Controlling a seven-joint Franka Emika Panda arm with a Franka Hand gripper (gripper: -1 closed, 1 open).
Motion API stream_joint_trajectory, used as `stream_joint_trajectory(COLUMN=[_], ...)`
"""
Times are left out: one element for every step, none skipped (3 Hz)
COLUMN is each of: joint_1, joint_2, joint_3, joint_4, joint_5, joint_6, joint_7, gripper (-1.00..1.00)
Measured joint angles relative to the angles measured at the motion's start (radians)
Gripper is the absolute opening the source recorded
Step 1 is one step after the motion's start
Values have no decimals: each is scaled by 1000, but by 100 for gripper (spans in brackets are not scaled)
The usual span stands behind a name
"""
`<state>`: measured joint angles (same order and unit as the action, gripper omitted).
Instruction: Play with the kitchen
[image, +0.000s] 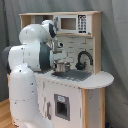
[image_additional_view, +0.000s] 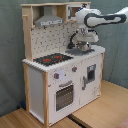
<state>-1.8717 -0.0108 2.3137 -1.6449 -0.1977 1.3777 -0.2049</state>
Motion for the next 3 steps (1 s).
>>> stream_joint_trajectory(joint_1=[-1, -4, -15], joint_2=[42, 38, 20], joint_3=[-4, -14, -23], joint_4=[-50, -88, -127], joint_5=[-46, -57, -57], joint_6=[75, 173, 279], joint_7=[23, 23, 14], gripper=[-100, -100, -100])
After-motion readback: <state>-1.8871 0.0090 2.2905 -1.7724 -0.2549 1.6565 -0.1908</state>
